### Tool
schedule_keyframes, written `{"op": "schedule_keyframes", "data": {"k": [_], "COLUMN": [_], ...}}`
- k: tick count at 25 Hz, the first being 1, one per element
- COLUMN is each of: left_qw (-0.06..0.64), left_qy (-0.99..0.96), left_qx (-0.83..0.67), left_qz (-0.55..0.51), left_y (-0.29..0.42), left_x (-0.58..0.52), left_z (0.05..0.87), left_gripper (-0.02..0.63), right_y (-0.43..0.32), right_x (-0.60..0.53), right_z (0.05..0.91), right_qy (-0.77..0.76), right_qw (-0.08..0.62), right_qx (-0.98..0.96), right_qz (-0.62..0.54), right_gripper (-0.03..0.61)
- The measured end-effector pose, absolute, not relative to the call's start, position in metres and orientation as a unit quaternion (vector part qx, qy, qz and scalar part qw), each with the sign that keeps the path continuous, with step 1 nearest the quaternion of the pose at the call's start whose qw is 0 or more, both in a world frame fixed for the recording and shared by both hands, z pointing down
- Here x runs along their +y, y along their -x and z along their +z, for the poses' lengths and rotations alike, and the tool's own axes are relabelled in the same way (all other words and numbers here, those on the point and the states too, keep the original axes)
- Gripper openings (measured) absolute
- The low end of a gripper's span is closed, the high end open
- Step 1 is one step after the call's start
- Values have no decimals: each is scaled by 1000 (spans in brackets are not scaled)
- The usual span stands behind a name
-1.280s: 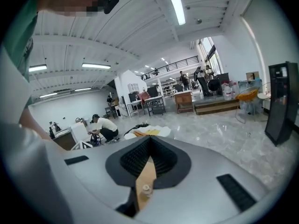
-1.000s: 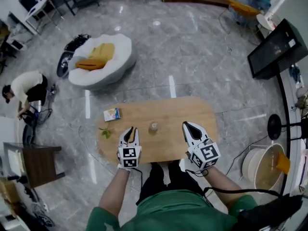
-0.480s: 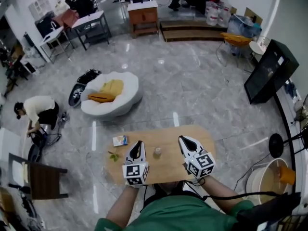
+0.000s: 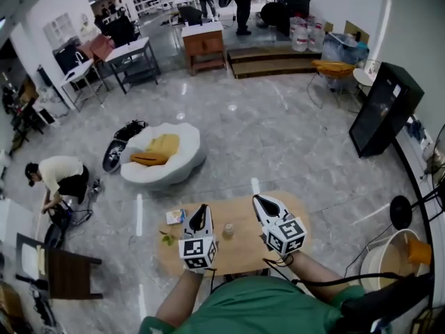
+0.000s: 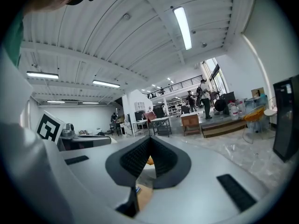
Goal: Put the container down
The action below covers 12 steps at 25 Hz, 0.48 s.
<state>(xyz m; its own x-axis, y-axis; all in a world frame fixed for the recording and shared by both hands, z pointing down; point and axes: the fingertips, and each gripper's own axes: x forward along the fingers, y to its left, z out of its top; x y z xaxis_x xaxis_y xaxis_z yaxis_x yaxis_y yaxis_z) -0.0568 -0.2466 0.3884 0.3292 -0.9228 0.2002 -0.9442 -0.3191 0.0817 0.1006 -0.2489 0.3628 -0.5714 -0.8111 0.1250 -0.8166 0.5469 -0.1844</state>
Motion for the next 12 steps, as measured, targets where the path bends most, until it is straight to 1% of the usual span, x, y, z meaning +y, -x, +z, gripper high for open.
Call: {"op": "schedule_keyframes", "data": {"k": [12], "left_qw": [59], "left_qy": [-836], "left_qx": [-543], "left_qz": [49], "left_y": [27], "left_x": [-260], "left_z": [361], "left_gripper": [38], "right_y": [-101], "right_x": [-257], "right_z": [334], "right_qy": [-461], "right_qw": [-4], "right_qx": [-885], "right_qz": [70], "right_gripper": [21]}}
